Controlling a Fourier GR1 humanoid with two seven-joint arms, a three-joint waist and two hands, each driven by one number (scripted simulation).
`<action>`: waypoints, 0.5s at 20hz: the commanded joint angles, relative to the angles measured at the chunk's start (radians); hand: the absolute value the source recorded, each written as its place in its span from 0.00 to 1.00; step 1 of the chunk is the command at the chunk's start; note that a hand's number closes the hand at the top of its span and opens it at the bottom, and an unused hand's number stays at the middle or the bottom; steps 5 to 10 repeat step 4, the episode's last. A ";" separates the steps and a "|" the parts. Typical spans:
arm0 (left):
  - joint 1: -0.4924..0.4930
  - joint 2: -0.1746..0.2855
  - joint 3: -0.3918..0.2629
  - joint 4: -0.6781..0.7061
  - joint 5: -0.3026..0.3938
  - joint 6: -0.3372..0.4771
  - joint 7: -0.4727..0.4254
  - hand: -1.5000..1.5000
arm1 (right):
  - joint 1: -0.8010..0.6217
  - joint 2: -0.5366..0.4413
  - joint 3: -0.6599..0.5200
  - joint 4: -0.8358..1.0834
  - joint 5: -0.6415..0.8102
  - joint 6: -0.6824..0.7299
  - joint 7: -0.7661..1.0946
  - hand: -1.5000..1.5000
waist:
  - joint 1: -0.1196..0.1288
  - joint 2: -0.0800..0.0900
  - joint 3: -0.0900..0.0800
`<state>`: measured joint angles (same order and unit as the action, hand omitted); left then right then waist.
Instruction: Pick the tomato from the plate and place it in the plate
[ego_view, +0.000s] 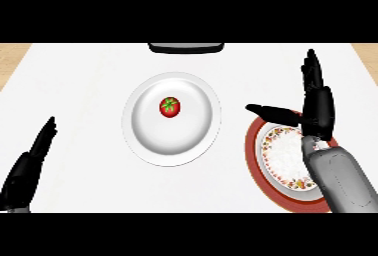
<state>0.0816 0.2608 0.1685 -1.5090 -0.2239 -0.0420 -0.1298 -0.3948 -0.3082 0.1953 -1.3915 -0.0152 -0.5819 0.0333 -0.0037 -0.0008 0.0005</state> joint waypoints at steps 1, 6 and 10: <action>0.016 -0.029 -0.014 -0.077 -0.016 0.013 0.062 0.50 | 0.069 -0.039 -0.106 0.003 -0.062 0.110 -0.097 0.00 | 0.006 0.000 0.000; -0.002 -0.032 -0.017 -0.034 -0.035 0.005 0.042 0.50 | 0.119 -0.039 -0.151 -0.016 -0.070 0.155 -0.119 0.00 | 0.004 0.001 0.000; -0.002 -0.032 -0.017 -0.034 -0.035 0.005 0.042 0.50 | 0.119 -0.039 -0.151 -0.016 -0.070 0.155 -0.119 0.00 | 0.004 0.001 0.000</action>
